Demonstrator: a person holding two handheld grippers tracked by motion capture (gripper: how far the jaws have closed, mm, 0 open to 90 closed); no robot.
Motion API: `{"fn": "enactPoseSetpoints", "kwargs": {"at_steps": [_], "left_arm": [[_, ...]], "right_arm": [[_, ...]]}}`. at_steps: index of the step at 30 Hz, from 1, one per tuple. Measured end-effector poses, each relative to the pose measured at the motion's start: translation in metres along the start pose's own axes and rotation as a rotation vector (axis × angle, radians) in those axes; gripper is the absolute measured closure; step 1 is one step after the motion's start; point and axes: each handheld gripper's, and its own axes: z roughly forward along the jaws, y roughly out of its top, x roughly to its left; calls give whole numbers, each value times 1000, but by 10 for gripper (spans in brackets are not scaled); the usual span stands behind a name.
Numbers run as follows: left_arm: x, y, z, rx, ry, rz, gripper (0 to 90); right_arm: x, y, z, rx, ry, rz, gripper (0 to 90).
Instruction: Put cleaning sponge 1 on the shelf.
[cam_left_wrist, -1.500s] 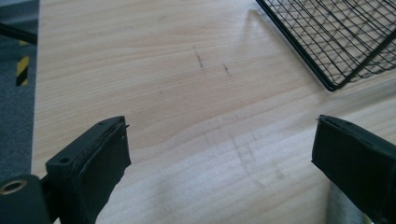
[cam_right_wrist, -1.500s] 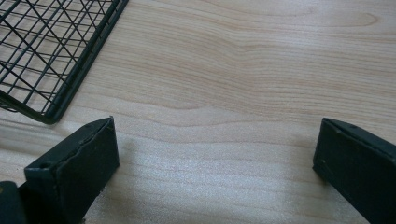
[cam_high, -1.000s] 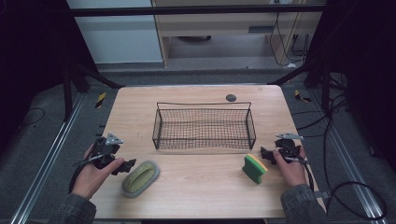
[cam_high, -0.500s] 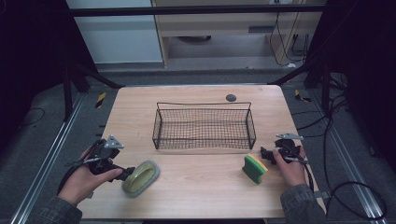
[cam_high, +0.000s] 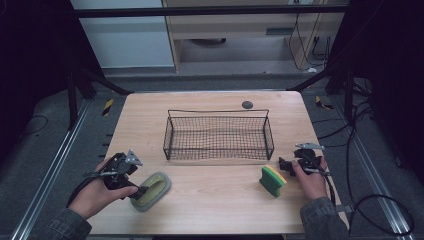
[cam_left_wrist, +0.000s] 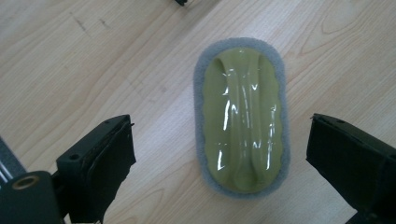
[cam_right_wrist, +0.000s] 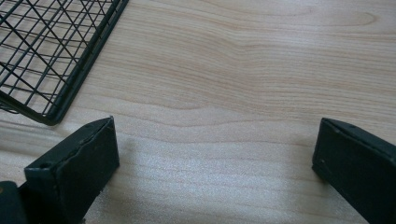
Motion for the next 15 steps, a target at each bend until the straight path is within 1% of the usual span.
{"fn": "enactPoseSetpoints", "kwargs": {"at_steps": [1,4,5,7,8,10,11,12,15], "left_arm": [[0,0,0,0,0,0,71],[-1,2,10,19,-10,8,87],[0,4,16,35,-24,7,106],[0,4,19,41,-29,6,125],[1,5,22,54,-30,-4,162],[1,6,27,71,-44,3,194],[0,6,29,76,-48,2,194],[-1,7,34,84,-61,5,222],[-2,7,37,91,-72,6,246]], "right_arm": [[0,0,0,0,0,0,7],[0,0,0,0,0,0,7],[0,0,0,0,0,1,7],[0,0,0,-1,1,2,7],[0,0,0,0,0,1,7],[0,0,0,0,0,0,7],[0,0,0,0,0,0,7],[0,0,0,0,2,2,7],[0,0,0,0,2,2,7]]}}
